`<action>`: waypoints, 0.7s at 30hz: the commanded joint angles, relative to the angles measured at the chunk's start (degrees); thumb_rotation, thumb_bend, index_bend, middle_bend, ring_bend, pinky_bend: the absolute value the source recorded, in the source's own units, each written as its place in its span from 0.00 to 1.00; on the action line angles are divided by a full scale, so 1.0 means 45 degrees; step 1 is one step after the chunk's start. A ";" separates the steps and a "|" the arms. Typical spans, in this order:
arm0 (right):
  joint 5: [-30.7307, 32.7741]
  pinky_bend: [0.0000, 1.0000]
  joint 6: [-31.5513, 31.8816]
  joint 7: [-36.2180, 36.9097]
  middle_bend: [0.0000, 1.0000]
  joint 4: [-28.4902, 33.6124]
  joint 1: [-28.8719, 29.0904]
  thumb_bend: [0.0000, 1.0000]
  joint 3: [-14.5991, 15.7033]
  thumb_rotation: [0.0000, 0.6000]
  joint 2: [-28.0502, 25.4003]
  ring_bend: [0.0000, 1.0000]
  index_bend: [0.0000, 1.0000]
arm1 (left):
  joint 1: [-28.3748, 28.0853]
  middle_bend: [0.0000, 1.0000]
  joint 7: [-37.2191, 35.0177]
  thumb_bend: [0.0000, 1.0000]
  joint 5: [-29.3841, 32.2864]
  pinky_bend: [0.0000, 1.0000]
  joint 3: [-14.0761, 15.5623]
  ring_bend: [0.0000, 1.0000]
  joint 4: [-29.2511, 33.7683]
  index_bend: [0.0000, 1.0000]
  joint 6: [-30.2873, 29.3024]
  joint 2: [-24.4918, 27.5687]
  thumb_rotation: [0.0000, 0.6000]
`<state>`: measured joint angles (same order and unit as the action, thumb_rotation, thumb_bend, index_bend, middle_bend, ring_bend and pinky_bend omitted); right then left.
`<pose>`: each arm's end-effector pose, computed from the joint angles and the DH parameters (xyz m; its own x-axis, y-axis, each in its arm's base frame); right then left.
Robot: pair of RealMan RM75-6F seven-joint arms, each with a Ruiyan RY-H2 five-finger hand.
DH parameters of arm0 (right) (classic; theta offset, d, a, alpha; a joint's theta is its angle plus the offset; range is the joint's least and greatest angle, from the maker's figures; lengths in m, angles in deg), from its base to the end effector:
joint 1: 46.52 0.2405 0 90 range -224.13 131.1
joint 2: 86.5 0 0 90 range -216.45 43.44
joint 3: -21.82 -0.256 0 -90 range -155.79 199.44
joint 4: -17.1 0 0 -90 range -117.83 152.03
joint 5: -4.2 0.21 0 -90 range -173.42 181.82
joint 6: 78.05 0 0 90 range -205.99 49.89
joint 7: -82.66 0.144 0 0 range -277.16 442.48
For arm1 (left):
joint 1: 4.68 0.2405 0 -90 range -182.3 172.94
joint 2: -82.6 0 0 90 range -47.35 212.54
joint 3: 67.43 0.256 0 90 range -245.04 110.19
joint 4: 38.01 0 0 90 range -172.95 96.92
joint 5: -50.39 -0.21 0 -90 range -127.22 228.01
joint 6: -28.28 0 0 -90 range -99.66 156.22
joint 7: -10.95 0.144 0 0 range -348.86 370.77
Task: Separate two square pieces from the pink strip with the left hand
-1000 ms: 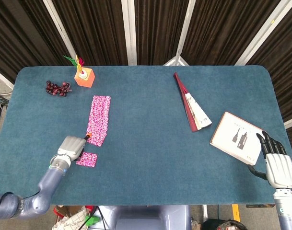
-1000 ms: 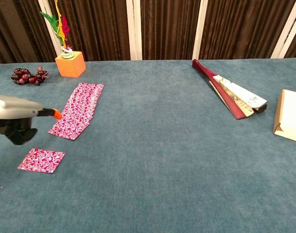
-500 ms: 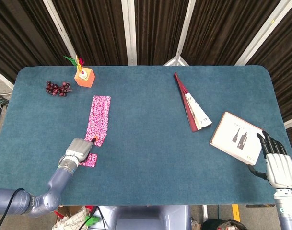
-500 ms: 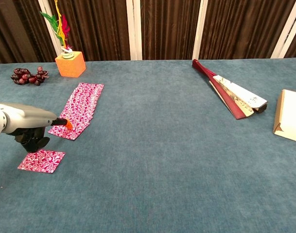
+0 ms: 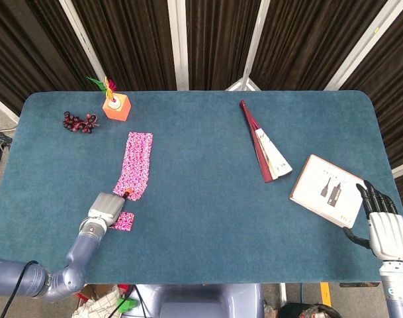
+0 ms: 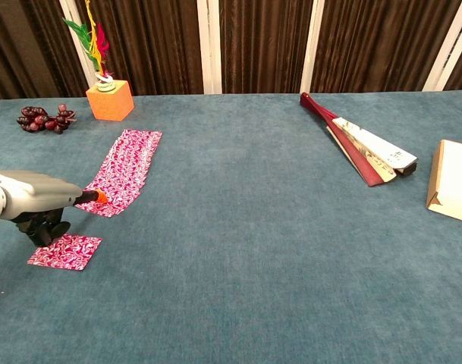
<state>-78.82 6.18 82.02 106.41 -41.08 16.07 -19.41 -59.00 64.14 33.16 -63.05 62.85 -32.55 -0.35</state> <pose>-0.3186 -0.1950 0.1556 0.3976 0.0369 0.9168 -0.9174 0.0353 0.3964 -0.1957 0.2972 -0.0176 0.6714 0.5863 0.4533 0.6786 -0.2407 -0.6939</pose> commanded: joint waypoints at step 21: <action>0.0008 0.15 -0.0069 -0.0155 0.00 0.0074 0.0036 0.22 0.0010 1.00 0.0050 0.12 0.01 | 0.1538 0.93 -0.1368 0.93 -0.1034 0.88 0.1359 0.83 -0.1445 0.06 0.0871 0.0704 1.00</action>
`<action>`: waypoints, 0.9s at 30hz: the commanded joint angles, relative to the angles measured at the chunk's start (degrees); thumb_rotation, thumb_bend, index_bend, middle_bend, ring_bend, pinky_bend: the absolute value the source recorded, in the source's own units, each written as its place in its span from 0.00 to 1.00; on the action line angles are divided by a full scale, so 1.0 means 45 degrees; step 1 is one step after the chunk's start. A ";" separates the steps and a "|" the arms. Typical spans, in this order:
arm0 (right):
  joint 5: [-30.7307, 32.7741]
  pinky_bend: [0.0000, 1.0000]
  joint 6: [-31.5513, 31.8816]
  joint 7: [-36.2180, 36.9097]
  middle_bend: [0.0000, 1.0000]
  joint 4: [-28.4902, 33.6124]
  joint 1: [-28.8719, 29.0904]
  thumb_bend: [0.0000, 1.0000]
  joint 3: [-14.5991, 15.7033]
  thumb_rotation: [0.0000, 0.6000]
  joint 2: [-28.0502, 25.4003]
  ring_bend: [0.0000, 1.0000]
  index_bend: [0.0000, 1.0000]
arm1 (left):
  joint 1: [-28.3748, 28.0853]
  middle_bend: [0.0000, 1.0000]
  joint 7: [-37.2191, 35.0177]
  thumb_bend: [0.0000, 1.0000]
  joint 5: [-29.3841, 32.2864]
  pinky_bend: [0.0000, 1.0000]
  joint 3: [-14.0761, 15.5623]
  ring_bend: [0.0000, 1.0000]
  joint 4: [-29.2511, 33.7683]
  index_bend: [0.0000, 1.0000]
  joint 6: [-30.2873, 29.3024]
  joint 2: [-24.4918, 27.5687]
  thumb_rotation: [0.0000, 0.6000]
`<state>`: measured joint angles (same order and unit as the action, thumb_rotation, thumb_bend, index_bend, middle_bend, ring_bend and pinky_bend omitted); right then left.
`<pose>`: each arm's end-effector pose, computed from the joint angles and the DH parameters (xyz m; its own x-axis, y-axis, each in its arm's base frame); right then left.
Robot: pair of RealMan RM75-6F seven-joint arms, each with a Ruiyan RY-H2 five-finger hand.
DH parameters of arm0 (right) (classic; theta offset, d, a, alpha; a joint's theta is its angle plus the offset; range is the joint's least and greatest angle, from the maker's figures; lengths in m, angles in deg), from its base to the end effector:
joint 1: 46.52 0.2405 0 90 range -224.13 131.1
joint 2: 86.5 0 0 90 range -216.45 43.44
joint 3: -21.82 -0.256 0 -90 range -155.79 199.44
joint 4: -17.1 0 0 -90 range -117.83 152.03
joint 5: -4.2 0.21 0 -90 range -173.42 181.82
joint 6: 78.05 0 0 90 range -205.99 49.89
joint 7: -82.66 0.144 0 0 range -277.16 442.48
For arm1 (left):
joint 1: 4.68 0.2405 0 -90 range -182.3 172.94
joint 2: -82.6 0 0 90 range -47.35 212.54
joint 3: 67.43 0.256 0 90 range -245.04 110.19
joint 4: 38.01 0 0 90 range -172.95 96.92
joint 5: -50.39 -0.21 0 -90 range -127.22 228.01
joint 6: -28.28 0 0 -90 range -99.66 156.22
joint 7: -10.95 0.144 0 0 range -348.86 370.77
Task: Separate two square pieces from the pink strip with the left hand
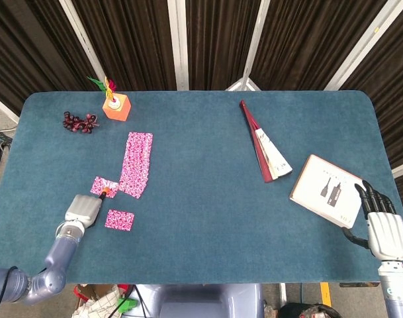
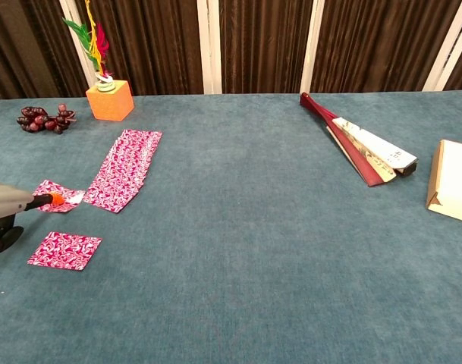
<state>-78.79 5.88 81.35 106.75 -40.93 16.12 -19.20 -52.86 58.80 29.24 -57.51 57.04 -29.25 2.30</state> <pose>-0.3170 -0.1956 0.1529 0.3994 0.0306 0.9163 -0.9166 0.0327 0.3984 -0.2653 0.2847 0.0034 0.6429 0.6391 0.4221 0.6464 -0.1570 -0.7467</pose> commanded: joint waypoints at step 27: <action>0.0103 0.15 -0.0142 -0.0155 0.00 0.0057 0.0063 0.22 -0.0001 1.00 0.0071 0.12 0.01 | 0.1339 0.92 -0.2394 0.93 -0.2660 0.88 -0.0402 0.82 0.0736 0.05 0.0113 0.1851 1.00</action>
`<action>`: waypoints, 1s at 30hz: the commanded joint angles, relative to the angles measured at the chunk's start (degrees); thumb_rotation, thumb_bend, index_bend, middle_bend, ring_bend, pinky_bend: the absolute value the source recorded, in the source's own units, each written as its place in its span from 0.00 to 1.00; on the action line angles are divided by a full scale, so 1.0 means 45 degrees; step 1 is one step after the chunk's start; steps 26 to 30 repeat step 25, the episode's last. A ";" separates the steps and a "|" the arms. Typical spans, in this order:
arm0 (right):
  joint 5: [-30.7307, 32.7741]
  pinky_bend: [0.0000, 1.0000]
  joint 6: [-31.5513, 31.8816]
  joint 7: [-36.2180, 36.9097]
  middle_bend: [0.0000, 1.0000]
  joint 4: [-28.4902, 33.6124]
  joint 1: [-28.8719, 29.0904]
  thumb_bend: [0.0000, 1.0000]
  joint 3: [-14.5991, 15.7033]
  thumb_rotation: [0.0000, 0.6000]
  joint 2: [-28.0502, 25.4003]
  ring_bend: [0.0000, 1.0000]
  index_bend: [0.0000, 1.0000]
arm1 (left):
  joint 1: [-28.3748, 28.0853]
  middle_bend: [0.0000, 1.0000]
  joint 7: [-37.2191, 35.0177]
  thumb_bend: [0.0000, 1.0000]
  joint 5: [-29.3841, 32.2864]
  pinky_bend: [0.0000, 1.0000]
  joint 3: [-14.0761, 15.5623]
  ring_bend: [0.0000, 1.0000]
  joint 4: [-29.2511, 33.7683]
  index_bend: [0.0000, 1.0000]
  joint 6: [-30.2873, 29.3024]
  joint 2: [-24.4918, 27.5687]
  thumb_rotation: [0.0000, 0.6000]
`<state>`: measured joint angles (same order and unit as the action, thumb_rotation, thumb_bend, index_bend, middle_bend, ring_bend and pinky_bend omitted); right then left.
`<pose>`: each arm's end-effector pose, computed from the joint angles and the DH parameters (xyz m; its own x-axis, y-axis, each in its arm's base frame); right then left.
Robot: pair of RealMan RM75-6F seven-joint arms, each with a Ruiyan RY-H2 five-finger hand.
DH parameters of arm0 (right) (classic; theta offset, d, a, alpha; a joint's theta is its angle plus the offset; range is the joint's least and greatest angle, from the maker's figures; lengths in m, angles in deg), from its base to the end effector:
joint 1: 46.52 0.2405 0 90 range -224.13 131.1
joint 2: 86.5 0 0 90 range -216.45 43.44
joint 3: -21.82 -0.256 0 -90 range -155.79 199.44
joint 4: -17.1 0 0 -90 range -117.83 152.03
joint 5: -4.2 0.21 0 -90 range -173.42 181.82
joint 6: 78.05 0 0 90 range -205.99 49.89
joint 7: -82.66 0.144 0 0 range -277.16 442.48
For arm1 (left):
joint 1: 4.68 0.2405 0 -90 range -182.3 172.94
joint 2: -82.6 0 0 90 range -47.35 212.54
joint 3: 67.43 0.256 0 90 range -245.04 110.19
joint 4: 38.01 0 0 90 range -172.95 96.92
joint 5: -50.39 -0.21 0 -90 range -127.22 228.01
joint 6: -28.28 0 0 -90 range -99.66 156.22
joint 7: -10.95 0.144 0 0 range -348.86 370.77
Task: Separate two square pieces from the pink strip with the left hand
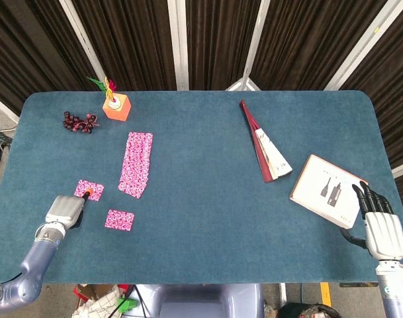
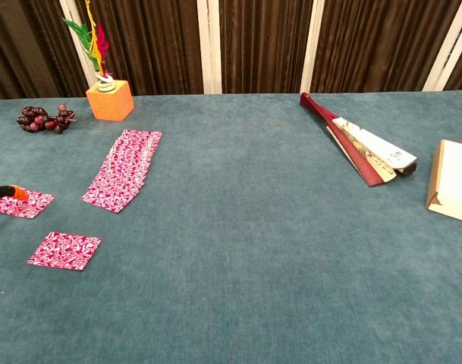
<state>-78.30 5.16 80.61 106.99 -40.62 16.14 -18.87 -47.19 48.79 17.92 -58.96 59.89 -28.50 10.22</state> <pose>-0.3164 -0.1971 0.1493 0.4009 0.0183 0.9159 -0.9158 0.0354 0.4002 -0.2777 0.2814 0.0444 0.5959 0.5897 0.5452 0.7190 -0.0894 -0.6892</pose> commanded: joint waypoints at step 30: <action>-0.0286 0.15 0.0500 0.0364 0.00 -0.0055 -0.0152 0.22 -0.0048 1.00 -0.0082 0.11 0.01 | 0.7698 0.08 -0.6642 0.19 -1.0840 0.24 0.1243 0.09 0.1282 0.05 -0.9143 0.2613 1.00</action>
